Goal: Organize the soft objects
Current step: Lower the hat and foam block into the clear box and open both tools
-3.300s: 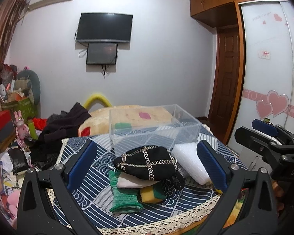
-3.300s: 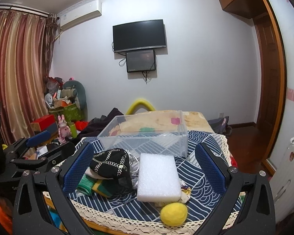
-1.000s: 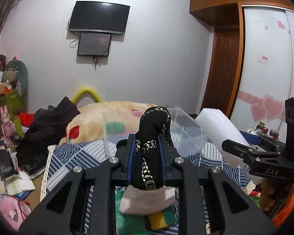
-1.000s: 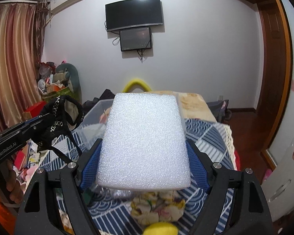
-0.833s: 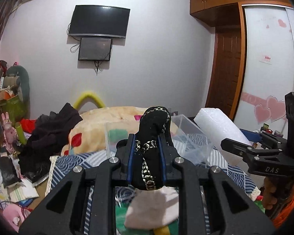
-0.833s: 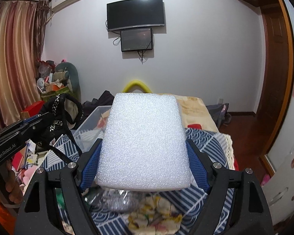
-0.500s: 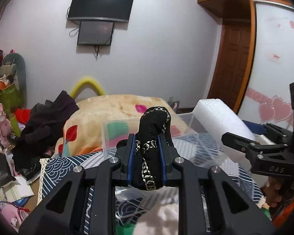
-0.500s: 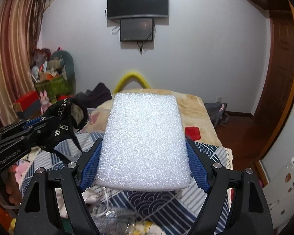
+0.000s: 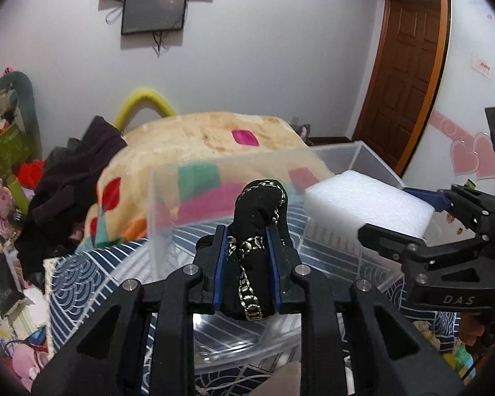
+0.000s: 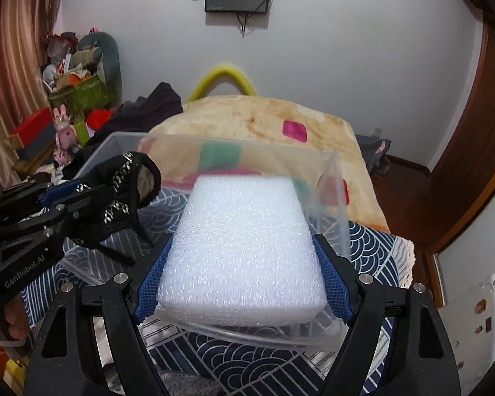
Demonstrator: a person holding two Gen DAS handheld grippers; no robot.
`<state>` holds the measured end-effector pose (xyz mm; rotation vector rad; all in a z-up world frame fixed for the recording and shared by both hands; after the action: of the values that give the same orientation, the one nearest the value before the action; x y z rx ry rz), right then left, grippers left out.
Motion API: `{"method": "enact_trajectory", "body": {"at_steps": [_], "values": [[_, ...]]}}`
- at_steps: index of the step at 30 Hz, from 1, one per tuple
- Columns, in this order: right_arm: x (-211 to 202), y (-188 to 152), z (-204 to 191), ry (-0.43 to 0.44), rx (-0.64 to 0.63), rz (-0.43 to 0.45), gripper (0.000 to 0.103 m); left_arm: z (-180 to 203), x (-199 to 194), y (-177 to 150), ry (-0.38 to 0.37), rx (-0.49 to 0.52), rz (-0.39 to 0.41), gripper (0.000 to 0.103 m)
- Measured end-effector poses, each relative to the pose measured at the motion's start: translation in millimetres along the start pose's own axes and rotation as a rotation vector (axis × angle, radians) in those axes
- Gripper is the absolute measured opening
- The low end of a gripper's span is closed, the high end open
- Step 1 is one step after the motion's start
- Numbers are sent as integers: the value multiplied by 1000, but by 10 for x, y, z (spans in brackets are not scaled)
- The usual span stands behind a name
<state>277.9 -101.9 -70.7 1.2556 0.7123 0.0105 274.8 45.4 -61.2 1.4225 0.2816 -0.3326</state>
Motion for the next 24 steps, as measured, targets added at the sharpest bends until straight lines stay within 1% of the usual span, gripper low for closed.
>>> {"method": "enact_trajectory", "body": {"at_steps": [1,3,6,8,10,11,12,14,16,21,24], "values": [[5,0,-1,-3,-7,-4,79,3,11,-20,-9,-3,-5,25],[8,-10,1,-6,-19,-11,79,11,26,-68,-26,-12,-23,31],[22,-25,-2,-16,-35,-25,80,14,26,-91,-26,-17,-37,33],[13,-26,39,-12,-33,-27,81,24,-14,-87,-24,-13,-33,34],[-34,-15,60,-11,-30,-17,83,38,-64,-63,-31,-9,-24,39],[-41,-6,56,-8,-27,-12,83,39,-100,-50,-27,-6,-18,45],[-79,-2,69,-8,-24,-6,83,35,-138,-29,-23,-3,-10,50],[-123,21,81,4,-14,9,83,34,-198,8,-18,-4,6,53],[-200,45,87,-2,-12,34,83,39,-297,37,-17,-3,26,57],[-439,108,78,10,-17,105,83,61,-564,84,-21,-3,71,70],[-514,122,15,4,-46,136,83,89,-722,73,-13,3,100,71]]}}
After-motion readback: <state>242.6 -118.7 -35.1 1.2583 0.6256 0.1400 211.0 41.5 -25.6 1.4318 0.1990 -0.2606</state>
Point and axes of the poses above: each gripper's, at about its wrist camera, not at the fingertips, and x roughly the way its jaws point, z to its right, y to its top, the point moved 4 cm from there along x, roughly the way its jaws point, and after that the axes turned 15 degrees about z, right-handed, at the moved point
